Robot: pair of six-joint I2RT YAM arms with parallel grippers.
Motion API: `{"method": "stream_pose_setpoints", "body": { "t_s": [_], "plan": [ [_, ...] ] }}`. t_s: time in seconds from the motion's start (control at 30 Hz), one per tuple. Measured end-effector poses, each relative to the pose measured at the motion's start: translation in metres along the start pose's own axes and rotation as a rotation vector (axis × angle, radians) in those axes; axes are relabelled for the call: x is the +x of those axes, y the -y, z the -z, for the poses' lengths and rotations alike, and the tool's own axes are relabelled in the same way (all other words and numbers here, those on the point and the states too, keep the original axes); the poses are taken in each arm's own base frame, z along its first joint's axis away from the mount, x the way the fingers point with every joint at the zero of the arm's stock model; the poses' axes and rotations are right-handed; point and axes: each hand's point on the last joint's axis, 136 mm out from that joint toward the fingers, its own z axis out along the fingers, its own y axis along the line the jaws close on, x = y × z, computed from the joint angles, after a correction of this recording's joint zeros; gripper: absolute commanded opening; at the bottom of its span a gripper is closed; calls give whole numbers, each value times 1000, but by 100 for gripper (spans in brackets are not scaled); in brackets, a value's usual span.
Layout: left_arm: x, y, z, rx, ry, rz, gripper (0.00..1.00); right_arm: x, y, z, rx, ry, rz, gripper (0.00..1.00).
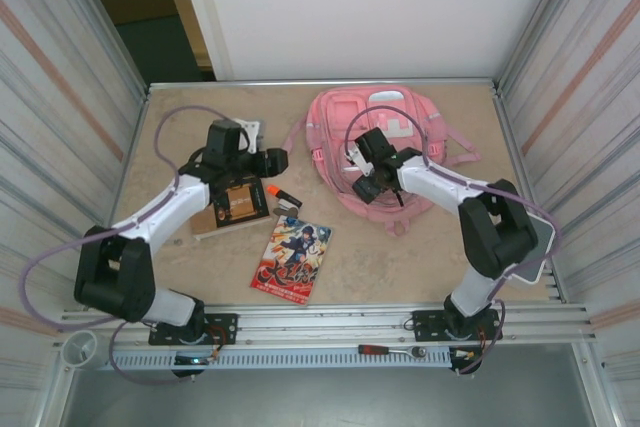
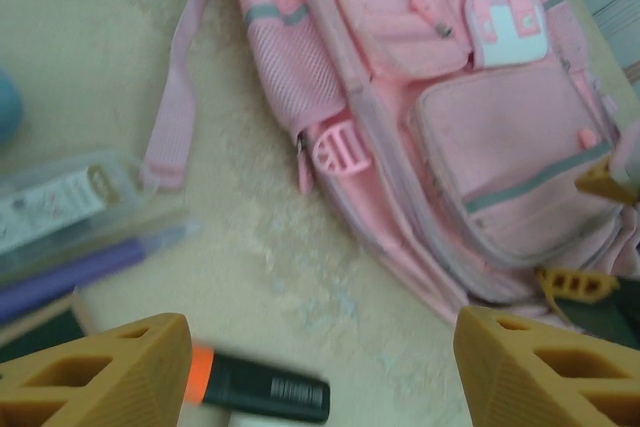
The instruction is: Pack the student bag
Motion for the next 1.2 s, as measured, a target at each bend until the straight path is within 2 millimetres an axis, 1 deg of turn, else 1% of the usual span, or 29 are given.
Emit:
{"method": "stream_pose_setpoints", "body": {
  "t_s": [0.03, 0.07, 0.13, 0.2, 0.23, 0.3, 0.33, 0.37, 0.5, 0.53, 0.6, 0.63, 0.67, 0.73, 0.8, 0.87, 0.9, 0.93, 1.0, 1.1, 1.13, 1.2],
  "plan": [
    [9, -2, 4, -10, -13, 11, 71, -1, 1, -4, 7, -11, 25, 69],
    [17, -5, 7, -18, -28, 21, 71, -1, 2, -7, 12, -24, 47, 61],
    [36, -10, 14, -39, -66, 54, 72, -4, 0, -11, 21, -38, 94, 40],
    [54, -14, 21, -54, -102, 81, 73, -6, 0, -11, 33, -45, 120, 28],
    [64, -16, 24, -61, -123, 98, 73, -8, 2, -11, 45, -45, 132, 24],
    [82, -20, 29, -73, -158, 125, 74, -13, 6, -8, 60, -36, 142, 21],
    [93, -21, 32, -79, -178, 139, 74, -16, 8, -6, 69, -30, 143, 21],
    [102, -23, 34, -83, -198, 150, 74, -19, 11, -5, 79, -26, 139, 24],
    [137, -25, 39, -103, -280, 185, 75, -36, 35, 7, 147, -29, 29, 50],
    [144, -24, 40, -106, -296, 188, 74, -41, 40, 11, 158, -23, -5, 55],
    [159, -23, 41, -111, -335, 199, 75, -45, 44, 22, 167, 0, -89, 66],
    [166, -23, 41, -113, -352, 204, 75, -45, 39, 29, 156, 12, -121, 70],
    [172, -23, 42, -116, -368, 209, 75, -44, 30, 38, 129, 32, -150, 74],
    [184, -23, 42, -119, -399, 216, 74, -41, -2, 59, 25, 87, -208, 78],
    [194, -21, 43, -115, -427, 223, 74, -32, -44, 82, -133, 132, -274, 80],
    [202, -18, 43, -108, -450, 219, 74, -19, -82, 97, -281, 143, -346, 83],
    [206, -14, 43, -100, -462, 211, 74, -10, -98, 100, -340, 128, -390, 83],
    [209, -11, 43, -93, -470, 203, 74, -1, -110, 99, -375, 109, -423, 83],
    [215, -7, 43, -83, -483, 194, 74, 22, -137, 93, -437, 34, -499, 83],
    [228, -11, 43, -94, -505, 206, 73, 48, -173, 84, -484, -64, -579, 83],
    [232, -13, 43, -99, -512, 210, 73, 51, -182, 83, -496, -83, -592, 83],
    [233, -12, 43, -94, -503, 210, 73, 49, -204, 81, -525, -109, -618, 81]
  ]
}}
